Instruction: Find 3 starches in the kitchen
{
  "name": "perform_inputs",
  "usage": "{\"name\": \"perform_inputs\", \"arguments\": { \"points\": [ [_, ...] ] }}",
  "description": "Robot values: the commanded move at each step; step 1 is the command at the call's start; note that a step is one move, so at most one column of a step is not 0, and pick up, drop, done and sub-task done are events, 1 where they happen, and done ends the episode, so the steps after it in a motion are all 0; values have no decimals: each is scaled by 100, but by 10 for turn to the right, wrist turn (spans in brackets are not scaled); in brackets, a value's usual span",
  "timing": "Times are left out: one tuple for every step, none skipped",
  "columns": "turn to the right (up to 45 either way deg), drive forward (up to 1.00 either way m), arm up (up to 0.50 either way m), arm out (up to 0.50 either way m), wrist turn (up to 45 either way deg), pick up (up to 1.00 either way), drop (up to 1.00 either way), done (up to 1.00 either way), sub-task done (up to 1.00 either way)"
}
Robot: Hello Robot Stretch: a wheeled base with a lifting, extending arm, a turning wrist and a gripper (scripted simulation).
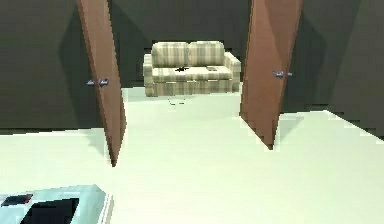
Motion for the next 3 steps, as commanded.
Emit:
{"name": "perform_inputs", "arguments": {
  "points": [
    [0, 100, 0, 0, 0, 0, 0, 0, 0],
    [30, 0, 0, 0, 0, 0, 0, 0, 0],
    [0, 100, 0, 0, 0, 0, 0, 0, 0]
  ]
}}
